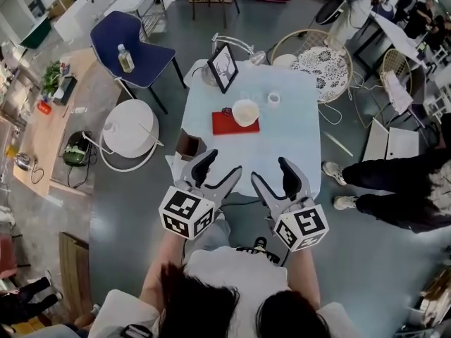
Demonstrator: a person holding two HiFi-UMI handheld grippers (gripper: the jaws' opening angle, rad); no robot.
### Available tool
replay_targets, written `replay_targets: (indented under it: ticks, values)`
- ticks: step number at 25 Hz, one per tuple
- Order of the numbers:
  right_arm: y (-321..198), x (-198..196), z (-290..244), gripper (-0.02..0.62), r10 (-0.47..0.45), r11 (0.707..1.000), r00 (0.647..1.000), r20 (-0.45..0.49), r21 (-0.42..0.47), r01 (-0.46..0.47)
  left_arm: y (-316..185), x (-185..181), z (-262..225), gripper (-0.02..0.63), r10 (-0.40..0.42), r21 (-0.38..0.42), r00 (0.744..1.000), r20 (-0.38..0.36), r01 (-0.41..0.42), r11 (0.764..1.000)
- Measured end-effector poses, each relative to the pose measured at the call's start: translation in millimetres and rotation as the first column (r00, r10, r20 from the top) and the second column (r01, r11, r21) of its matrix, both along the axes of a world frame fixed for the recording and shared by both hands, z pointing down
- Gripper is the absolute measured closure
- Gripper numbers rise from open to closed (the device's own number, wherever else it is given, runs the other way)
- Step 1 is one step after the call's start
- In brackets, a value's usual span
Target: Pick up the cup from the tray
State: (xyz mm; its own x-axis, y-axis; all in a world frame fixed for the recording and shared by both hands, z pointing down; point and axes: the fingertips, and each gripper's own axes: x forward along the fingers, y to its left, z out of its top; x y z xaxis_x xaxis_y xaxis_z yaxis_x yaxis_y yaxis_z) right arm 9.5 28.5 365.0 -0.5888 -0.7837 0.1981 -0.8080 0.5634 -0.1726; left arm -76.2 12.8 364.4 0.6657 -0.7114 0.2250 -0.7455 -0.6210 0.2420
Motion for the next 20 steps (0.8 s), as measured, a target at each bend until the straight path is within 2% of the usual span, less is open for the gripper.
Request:
replay_targets:
  ticks: [5, 9, 15, 20]
  values:
    - [-32.2, -10.6, 11.8, 0.259, 0.035, 0.999, 0.999, -0.002, -0.013, -0.035, -35.1, -3.6, 17.3, 0.314, 0.076, -0.025, 0.996, 0.045, -0.075, 0.997]
    - [-58.5, -12.2, 18.1, 0.219, 0.025, 1.0, 0.999, -0.033, -0.003, -0.025, -60.6, -2.8, 27.7, 0.307, 0.114, -0.043, 0.992, 0.058, -0.112, 0.993]
    - [-89.7, -5.8, 31.4, 0.202, 0.031, 0.999, 0.998, -0.051, -0.043, -0.033, -93.0, -6.2, 44.0, 0.305, 0.078, -0.093, 0.996, 0.049, -0.073, 0.993]
    - [-116.5, -3.6, 49.3, 0.195, 0.005, 0.996, 0.998, -0.067, -0.086, -0.011, -119.6, -1.1, 65.4, 0.304, 0.045, -0.14, 0.996, 0.073, -0.035, 0.99]
